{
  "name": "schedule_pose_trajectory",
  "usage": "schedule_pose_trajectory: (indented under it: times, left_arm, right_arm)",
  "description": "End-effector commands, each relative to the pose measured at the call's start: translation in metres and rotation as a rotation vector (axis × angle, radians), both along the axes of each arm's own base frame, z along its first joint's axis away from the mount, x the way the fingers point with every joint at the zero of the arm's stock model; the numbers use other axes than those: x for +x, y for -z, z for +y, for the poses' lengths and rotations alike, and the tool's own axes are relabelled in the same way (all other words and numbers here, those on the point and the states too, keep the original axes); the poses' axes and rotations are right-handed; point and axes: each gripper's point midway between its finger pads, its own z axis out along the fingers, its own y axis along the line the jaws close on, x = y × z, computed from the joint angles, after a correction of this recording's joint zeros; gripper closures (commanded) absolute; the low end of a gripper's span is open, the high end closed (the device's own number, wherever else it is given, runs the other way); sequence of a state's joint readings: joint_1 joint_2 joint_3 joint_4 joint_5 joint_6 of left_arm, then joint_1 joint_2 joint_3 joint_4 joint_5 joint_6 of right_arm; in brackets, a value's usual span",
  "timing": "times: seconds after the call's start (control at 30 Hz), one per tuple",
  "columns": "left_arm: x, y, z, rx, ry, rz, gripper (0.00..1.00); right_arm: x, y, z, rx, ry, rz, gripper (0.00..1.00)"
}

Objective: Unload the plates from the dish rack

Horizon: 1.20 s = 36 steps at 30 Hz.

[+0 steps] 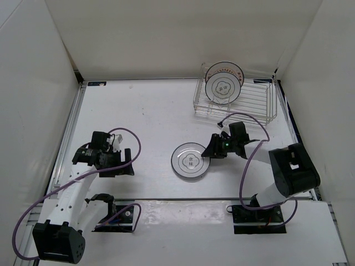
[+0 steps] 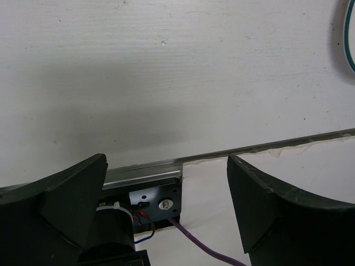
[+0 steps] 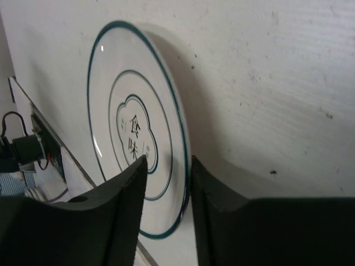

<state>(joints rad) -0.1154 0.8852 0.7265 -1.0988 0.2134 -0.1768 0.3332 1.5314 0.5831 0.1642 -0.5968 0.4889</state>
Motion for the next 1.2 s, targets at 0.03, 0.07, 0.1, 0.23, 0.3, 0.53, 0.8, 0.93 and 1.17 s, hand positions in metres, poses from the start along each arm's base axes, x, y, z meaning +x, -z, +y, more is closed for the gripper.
schedule_pose_trajectory:
  times: [0.03, 0.07, 0.1, 0.23, 0.3, 0.53, 0.8, 0.93, 1.17]
  left_arm:
    - [0.006, -0.008, 0.004, 0.023, -0.013, -0.045, 0.00]
    - [0.006, -0.008, 0.004, 0.027, -0.015, -0.045, 0.00]
    - [0.007, -0.007, 0.005, 0.031, -0.016, -0.042, 0.00]
    - [0.007, -0.005, 0.006, 0.034, -0.019, -0.042, 0.00]
    - [0.008, -0.005, 0.005, 0.031, -0.021, -0.044, 0.00]
    - [0.008, -0.002, 0.004, 0.027, -0.021, -0.042, 0.00]
    - [0.008, -0.004, 0.004, 0.025, -0.023, -0.061, 0.00]
    - [0.008, -0.003, 0.004, 0.022, -0.020, -0.061, 0.00]
    - [0.008, -0.004, 0.013, 0.073, -0.037, -0.072, 0.00]
  right_arm:
    - [0.003, -0.022, -0.001, -0.049, -0.105, -0.059, 0.57]
    - [0.006, -0.026, -0.002, -0.059, -0.121, -0.075, 0.55]
    - [-0.010, -0.019, -0.013, -0.124, -0.171, -0.029, 0.55]
    - [0.002, -0.042, -0.026, -0.242, -0.275, -0.165, 0.52]
    - [0.023, -0.056, -0.042, -0.356, -0.253, -0.278, 0.47]
    - [0.095, -0.108, -0.096, -0.663, 0.043, -0.369, 0.67]
    - [0.183, -0.205, -0.118, -0.706, 0.311, -0.672, 0.48]
    - [0.221, -0.236, -0.110, -0.682, 0.275, -0.729, 0.48]
    - [0.243, -0.242, -0.090, -0.664, -0.062, -0.948, 0.26]
